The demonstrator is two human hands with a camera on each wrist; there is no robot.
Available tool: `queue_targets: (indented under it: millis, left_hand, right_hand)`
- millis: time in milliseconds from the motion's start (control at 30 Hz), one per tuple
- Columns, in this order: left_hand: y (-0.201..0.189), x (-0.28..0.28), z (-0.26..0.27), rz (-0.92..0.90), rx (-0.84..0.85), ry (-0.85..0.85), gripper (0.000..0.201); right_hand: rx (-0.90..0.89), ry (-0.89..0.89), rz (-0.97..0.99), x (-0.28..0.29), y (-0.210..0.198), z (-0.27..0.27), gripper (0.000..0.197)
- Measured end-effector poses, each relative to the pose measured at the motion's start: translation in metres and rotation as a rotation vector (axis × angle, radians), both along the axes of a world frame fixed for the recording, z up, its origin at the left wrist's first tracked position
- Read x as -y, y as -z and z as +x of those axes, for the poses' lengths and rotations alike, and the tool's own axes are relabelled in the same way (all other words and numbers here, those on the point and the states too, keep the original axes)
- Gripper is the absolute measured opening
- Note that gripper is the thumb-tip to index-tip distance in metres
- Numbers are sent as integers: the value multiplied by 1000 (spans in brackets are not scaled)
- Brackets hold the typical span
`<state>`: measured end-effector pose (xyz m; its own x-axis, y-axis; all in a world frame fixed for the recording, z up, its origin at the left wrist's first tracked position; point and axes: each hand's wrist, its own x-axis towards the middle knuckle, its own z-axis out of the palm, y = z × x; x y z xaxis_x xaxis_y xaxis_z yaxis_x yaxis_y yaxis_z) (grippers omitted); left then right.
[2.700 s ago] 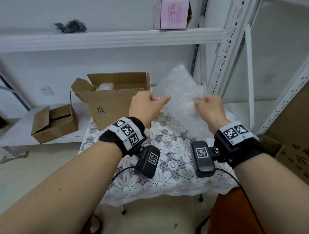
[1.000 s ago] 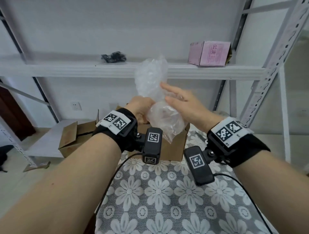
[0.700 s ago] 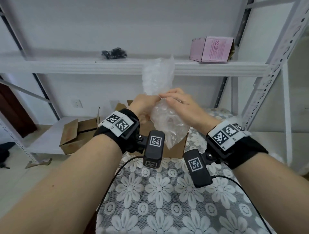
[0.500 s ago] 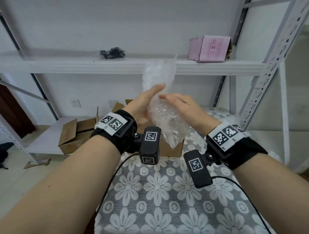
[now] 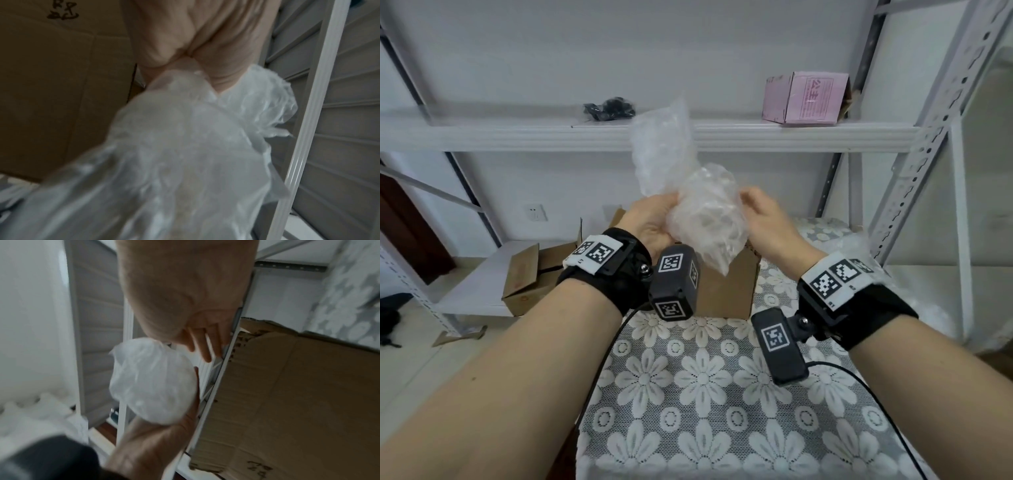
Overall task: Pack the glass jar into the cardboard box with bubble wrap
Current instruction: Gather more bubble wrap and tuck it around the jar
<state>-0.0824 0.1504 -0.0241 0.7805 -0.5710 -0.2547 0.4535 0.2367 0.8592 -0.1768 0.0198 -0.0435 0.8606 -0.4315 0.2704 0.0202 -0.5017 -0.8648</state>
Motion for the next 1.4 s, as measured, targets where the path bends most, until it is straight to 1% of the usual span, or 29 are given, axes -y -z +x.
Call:
queue_targets:
  millis: [33,67,100,133,200,267,333,400,433,500,567,600,667,767,800,833,900,933,967,1033,1067,1133,1167,1200,1267,1333,1400]
  left_hand:
    - [-1,0,1,-20,5,-41,19]
    - [-1,0,3,-48,0,-77,15]
    - [1,0,6,-73,-18,-105,15]
    - [3,0,8,-113,-50,-128,20]
    - [12,0,15,-130,-89,-221,30]
    - [18,3,20,-46,-59,-353,29]
    - [20,6,16,84,45,-438,33]
    - [25,9,13,247,205,-542,40]
    - [27,10,11,297,290,-610,41]
    - [33,10,7,319,448,-713,44]
    - [38,9,3,349,580,-728,44]
    - [41,10,3,364,616,-723,45]
    - [45,13,1,386,664,-695,54]
    - [42,20,-6,425,752,-617,69]
    - [40,22,-9,446,773,-585,72]
    - [39,24,-11,455,802,-560,76]
    - [38,26,-14,475,882,-503,83]
    - [39,25,-14,500,926,-473,87]
    - [42,24,-12,527,964,-445,91]
    - [43,21,-12,591,994,-389,95]
    - [43,20,-13,620,1003,-370,95]
    - [46,18,-14,635,1011,-330,92]
    - [47,16,-13,619,998,-308,90]
    - [47,15,-12,595,970,-282,87]
    - [48,13,-9,547,866,-204,79]
    - [47,12,-4,577,749,-84,66]
    - [45,10,1,637,685,54,47]
  right_hand:
    - [-93,-33,-134,0,7,1,24]
    - [-182,-83,-229,-1,13,1,21]
    - [-260,-132,-292,-5,16,-2,17]
    - [-327,-163,-347,-8,18,-6,18]
    - [-383,-205,-397,-10,24,-10,27]
    - [-397,-241,-332,-12,25,-15,31]
    - [-402,-256,-272,-11,27,-17,30]
    - [-404,-237,-274,-8,30,-18,29]
    - [-397,-218,-279,-8,30,-19,29]
    - [-352,-139,-277,-6,32,-18,27]
    - [-261,-25,-234,-4,33,-18,23]
    - [-208,33,-199,-3,33,-18,26]
    - [-134,116,-153,-2,32,-19,42]
    - [-82,150,-218,-3,28,-17,66]
    - [-88,164,-263,-2,28,-15,68]
    - [-107,187,-321,-2,28,-13,65]
    - [-137,254,-465,0,28,-10,54]
    - [-144,292,-549,1,27,-9,51]
    - [-147,332,-636,1,26,-9,53]
    - [-130,383,-778,0,26,-9,61]
    - [-124,364,-808,0,27,-9,67]
    - [-132,248,-787,-3,28,-7,74]
    - [-153,197,-757,-4,29,-5,71]
    - [-186,169,-723,-4,31,-3,61]
    - [-291,169,-652,-3,33,-1,40]
    - [-374,189,-599,0,33,0,33]
    - [-393,200,-609,1,31,0,30]
